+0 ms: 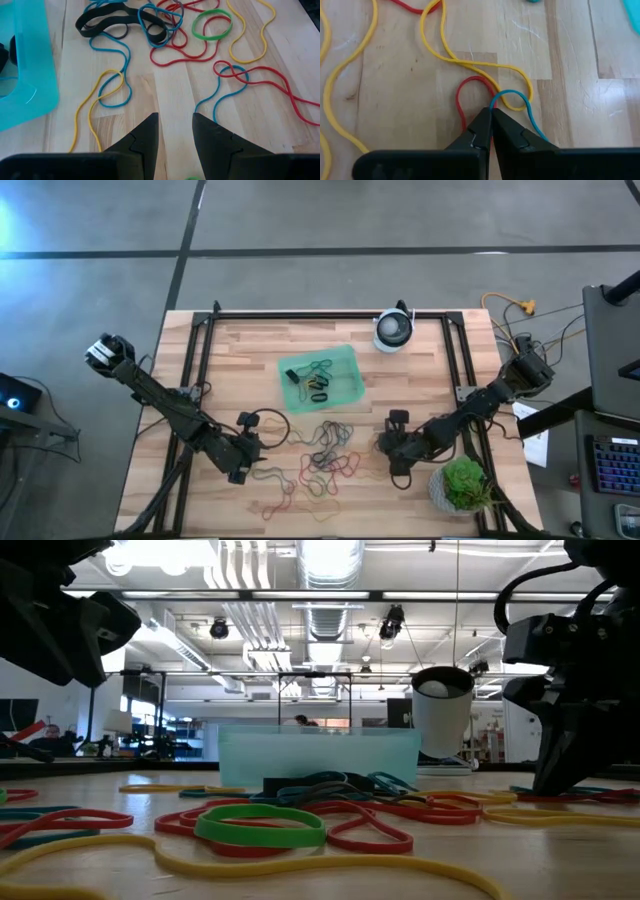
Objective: Pick and place rubber bands into bin
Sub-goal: Put the blue rubber band into the green bin
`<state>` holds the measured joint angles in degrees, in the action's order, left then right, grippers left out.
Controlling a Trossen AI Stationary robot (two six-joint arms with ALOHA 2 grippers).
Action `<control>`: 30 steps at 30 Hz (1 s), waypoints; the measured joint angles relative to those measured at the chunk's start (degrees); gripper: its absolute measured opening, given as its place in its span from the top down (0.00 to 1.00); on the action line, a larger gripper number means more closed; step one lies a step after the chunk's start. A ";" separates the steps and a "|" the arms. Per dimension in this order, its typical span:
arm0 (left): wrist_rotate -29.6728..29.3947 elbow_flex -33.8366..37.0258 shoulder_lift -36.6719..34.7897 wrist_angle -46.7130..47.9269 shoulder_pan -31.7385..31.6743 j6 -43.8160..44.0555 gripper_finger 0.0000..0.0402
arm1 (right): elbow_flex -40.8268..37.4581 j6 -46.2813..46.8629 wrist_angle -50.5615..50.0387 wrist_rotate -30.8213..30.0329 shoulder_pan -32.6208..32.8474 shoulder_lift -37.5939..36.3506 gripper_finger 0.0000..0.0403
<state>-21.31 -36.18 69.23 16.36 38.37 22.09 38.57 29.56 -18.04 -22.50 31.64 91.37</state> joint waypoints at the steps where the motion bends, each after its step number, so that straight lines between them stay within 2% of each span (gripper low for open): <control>1: -0.01 0.00 0.00 0.00 0.00 0.00 0.74 | 0.34 -0.30 -0.75 0.02 0.00 -0.03 0.98; 7: -0.03 0.00 0.00 0.00 0.00 0.00 0.74 | 4.09 -3.23 -5.41 -0.12 -0.02 -0.16 0.98; 15: -0.03 0.02 0.00 0.00 0.00 -0.02 0.74 | 9.87 -6.31 -11.83 -3.55 -0.04 -0.78 0.98; 30: -0.05 0.15 0.00 0.00 0.00 -0.02 0.74 | 19.17 -23.48 -12.20 -16.05 -0.11 -1.37 0.98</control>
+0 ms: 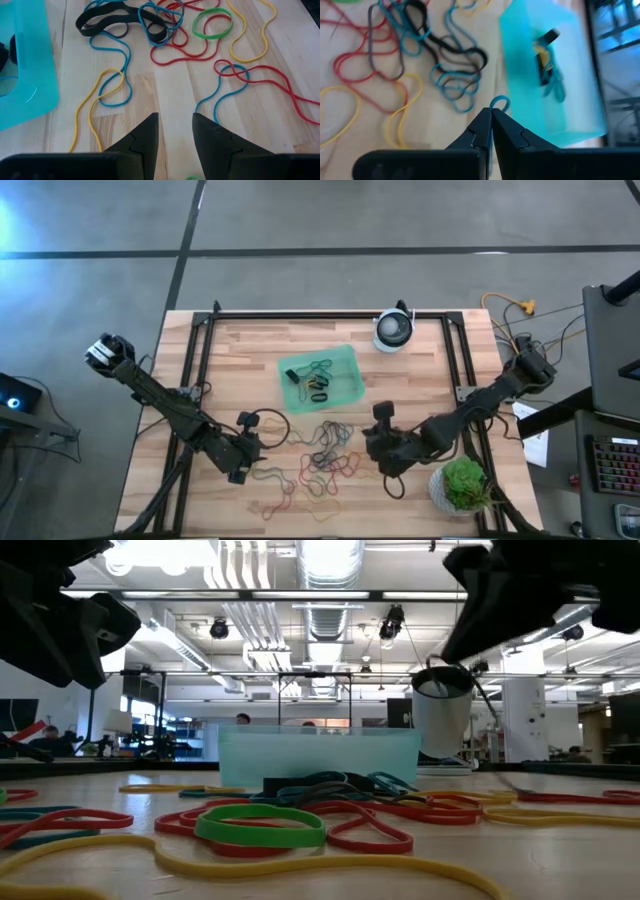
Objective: Pick and place rubber bands into bin
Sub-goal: Put the blue rubber band into the green bin
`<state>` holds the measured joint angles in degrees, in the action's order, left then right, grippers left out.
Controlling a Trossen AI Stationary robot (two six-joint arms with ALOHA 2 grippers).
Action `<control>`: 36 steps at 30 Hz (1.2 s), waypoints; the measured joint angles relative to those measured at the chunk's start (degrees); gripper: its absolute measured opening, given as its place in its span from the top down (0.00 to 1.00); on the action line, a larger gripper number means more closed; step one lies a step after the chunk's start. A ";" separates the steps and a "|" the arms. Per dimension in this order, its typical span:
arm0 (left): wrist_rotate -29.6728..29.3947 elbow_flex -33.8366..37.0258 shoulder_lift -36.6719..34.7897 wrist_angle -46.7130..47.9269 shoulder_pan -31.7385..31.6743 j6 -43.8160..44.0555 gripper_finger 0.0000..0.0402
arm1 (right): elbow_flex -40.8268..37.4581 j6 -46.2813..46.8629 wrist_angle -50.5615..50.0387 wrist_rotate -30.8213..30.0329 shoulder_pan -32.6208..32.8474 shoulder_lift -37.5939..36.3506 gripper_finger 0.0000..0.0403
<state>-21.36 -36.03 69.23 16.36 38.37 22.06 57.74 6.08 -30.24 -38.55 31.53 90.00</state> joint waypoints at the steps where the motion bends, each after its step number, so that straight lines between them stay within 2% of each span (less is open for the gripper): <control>1: 0.02 0.00 0.00 0.00 0.00 0.00 0.74 | 0.56 -0.96 -0.02 -0.81 0.00 0.00 0.98; 10: 0.02 0.02 0.00 0.01 0.00 0.00 0.74 | 5.72 -9.63 -0.26 -6.43 -1.85 -0.02 0.98; 19: 0.02 0.02 0.00 0.00 0.00 -0.06 0.74 | 8.61 -17.99 2.78 -5.76 -11.92 -0.03 0.98; 28: -0.38 0.02 0.02 0.00 0.00 -0.46 0.74 | 8.61 -26.55 15.82 8.61 -27.65 -0.04 0.98; 33: -0.44 0.02 0.02 0.00 0.00 -1.18 0.74 | 8.61 -25.61 22.53 20.50 -35.28 0.00 0.98; 36: -0.55 0.02 0.02 0.00 0.00 -1.68 0.74 | 8.61 -23.57 25.03 25.26 -38.37 0.68 0.98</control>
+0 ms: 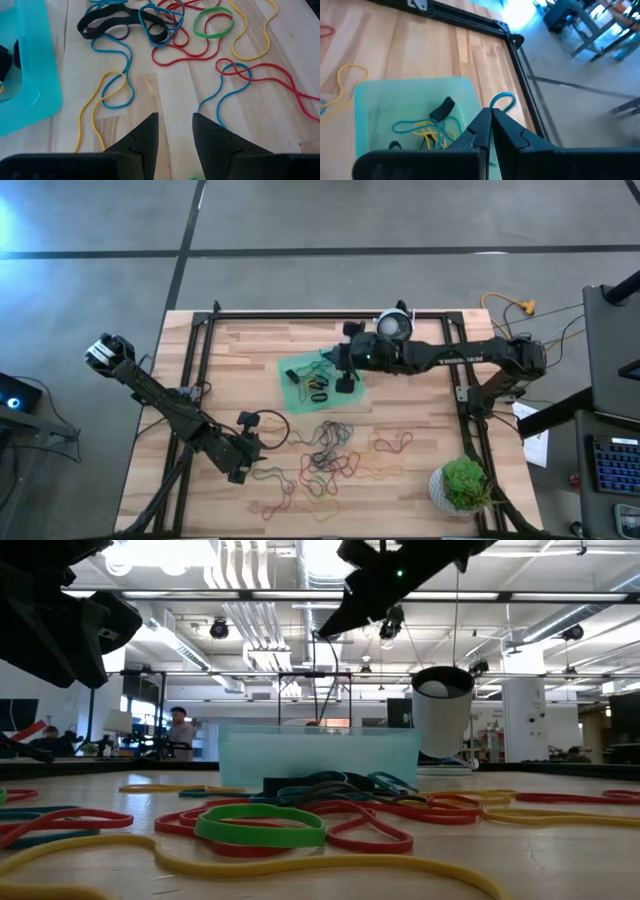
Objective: Pick and place rubber bands into bin
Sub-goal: Put the blue rubber band into the green bin, then put the green rubber band into the green bin
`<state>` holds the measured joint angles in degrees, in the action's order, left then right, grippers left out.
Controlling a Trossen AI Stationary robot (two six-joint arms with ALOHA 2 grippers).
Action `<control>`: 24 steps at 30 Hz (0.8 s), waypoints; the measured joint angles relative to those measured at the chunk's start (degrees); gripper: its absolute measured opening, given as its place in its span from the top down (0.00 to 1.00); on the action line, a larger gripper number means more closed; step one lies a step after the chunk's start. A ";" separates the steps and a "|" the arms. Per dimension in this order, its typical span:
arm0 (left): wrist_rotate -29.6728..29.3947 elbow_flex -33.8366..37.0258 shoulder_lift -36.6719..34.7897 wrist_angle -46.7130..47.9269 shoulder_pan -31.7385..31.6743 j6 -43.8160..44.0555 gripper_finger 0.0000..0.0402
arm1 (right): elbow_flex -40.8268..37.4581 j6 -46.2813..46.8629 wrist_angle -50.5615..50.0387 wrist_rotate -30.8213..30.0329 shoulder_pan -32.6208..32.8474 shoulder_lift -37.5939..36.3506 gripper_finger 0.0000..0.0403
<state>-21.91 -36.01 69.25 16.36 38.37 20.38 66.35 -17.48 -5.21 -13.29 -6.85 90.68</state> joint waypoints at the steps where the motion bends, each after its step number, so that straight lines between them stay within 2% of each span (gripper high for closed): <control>1: 0.00 0.00 0.00 -0.02 0.00 0.00 0.74 | 0.00 0.66 0.21 0.80 -0.76 0.25 0.98; 12: 0.00 0.00 0.00 -0.09 0.00 -0.09 0.74 | 0.00 6.03 -0.15 2.61 -3.30 5.95 0.96; 16: 0.00 0.00 0.00 -0.37 0.00 -0.10 0.74 | 0.00 7.69 -0.28 7.23 -4.43 6.99 0.89; 24: 0.00 0.00 0.00 -0.37 0.00 -0.19 0.74 | 0.00 7.48 -3.34 8.04 -4.49 7.10 0.71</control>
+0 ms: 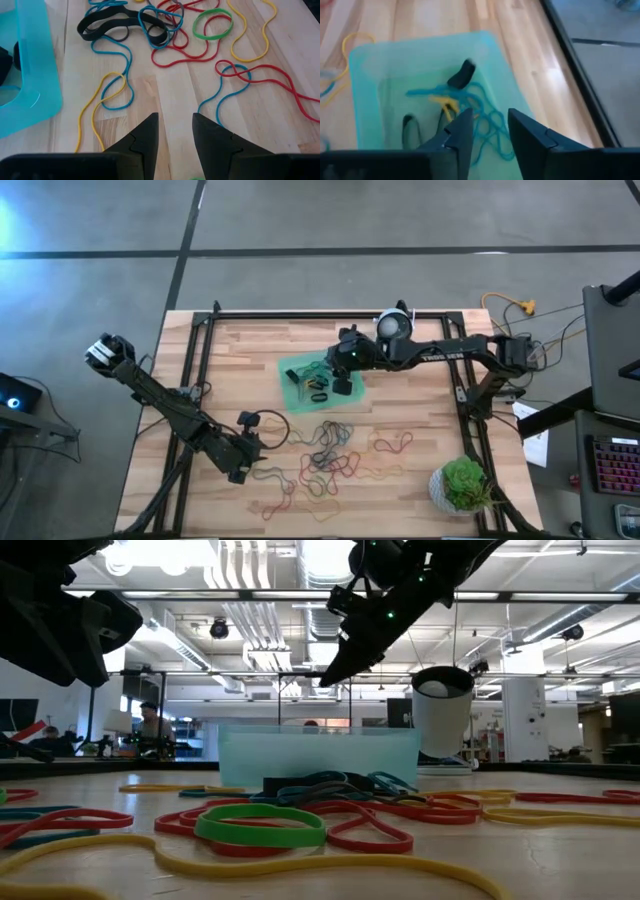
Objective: Pick and place rubber bands into bin
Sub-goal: Put the green rubber band into the green bin
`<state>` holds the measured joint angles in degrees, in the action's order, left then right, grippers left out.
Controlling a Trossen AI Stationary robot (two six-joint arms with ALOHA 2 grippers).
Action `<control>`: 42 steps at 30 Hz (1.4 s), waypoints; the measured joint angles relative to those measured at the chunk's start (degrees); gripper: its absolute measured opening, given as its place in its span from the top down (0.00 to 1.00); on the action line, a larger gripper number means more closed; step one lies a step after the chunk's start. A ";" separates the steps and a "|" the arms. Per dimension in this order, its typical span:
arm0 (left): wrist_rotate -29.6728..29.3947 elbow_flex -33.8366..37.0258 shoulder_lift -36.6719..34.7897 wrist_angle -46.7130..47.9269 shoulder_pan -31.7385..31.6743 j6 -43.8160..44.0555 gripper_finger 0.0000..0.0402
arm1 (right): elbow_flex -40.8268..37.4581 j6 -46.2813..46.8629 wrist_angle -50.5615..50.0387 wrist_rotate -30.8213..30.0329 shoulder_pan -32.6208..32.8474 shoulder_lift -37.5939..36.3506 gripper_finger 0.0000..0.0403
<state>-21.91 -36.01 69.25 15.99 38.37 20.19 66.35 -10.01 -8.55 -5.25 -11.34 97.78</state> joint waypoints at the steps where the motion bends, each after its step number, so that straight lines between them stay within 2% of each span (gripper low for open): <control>1: 0.00 0.00 0.00 0.00 0.00 -0.01 0.74 | 0.00 -0.52 -1.24 0.22 0.27 -0.14 0.69; 8: 2.31 0.00 0.00 1.58 0.02 2.63 0.74 | 0.00 -2.07 -9.99 5.08 5.04 -2.26 0.65; 13: 6.85 0.00 0.00 6.37 0.09 11.59 0.74 | 0.00 -1.98 -12.72 5.51 11.74 -3.01 0.67; 20: 9.24 0.00 2.96 11.74 0.04 21.16 0.74 | 0.00 -1.41 -12.82 5.44 22.04 -3.13 0.71; 28: 10.49 -0.33 8.31 11.49 0.04 21.55 0.74 | -0.02 3.09 -13.15 5.19 32.34 -3.54 0.76; 34: 11.17 -0.63 9.63 11.47 0.04 21.62 0.74 | -0.02 5.55 -13.15 5.01 39.62 -4.30 0.79; 42: 11.43 -0.68 8.86 11.51 0.04 23.03 0.74 | -0.04 5.60 -13.09 -4.71 47.24 -5.55 0.84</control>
<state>-10.49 -36.69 78.11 27.50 38.41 43.22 66.30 -4.40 -21.64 -9.96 35.90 92.23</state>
